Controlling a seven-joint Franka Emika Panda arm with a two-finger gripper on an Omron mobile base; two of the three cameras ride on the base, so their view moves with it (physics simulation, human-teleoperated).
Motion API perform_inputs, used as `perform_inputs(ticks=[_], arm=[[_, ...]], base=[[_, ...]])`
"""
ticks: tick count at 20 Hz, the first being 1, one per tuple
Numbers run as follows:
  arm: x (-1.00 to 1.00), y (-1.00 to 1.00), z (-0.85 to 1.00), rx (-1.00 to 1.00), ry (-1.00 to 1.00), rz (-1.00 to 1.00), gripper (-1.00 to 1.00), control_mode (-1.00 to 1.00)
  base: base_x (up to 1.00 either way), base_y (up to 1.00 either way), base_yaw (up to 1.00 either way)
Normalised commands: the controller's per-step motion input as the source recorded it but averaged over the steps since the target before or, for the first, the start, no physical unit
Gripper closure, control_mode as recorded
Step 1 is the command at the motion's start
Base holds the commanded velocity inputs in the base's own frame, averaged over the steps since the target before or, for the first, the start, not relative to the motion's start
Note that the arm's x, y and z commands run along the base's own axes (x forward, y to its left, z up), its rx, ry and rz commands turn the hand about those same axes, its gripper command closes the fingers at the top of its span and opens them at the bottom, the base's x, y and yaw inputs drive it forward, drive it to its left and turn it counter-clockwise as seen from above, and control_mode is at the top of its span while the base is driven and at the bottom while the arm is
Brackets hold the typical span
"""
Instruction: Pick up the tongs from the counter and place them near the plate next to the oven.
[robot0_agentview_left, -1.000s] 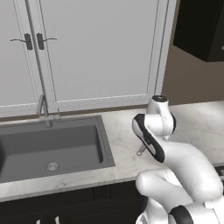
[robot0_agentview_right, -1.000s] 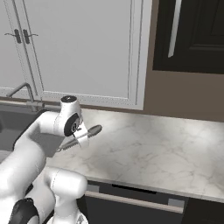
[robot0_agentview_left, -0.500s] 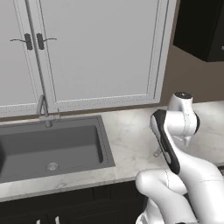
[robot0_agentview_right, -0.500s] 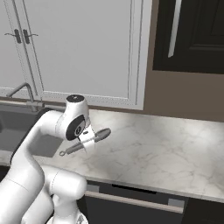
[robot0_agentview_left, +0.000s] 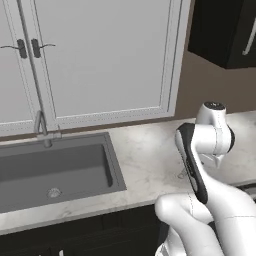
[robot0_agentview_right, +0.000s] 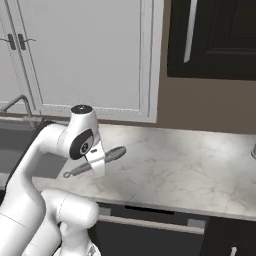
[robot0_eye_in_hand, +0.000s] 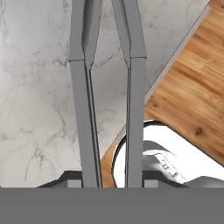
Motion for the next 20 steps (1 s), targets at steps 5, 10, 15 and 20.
perform_inputs(ticks=[5, 10, 15, 20], arm=[[0.00, 0.00, 0.00, 0.00, 0.00, 0.00, 1.00, 1.00], [0.00, 0.00, 0.00, 0.00, 0.00, 0.00, 1.00, 1.00], [0.00, 0.00, 0.00, 0.00, 0.00, 0.00, 1.00, 1.00], [0.00, 0.00, 0.00, 0.00, 0.00, 0.00, 1.00, 1.00]], base=[[-0.26, -0.31, -0.53], [-0.18, -0.27, -0.63], [-0.10, -0.25, -0.64], [-0.12, -0.24, -0.71]])
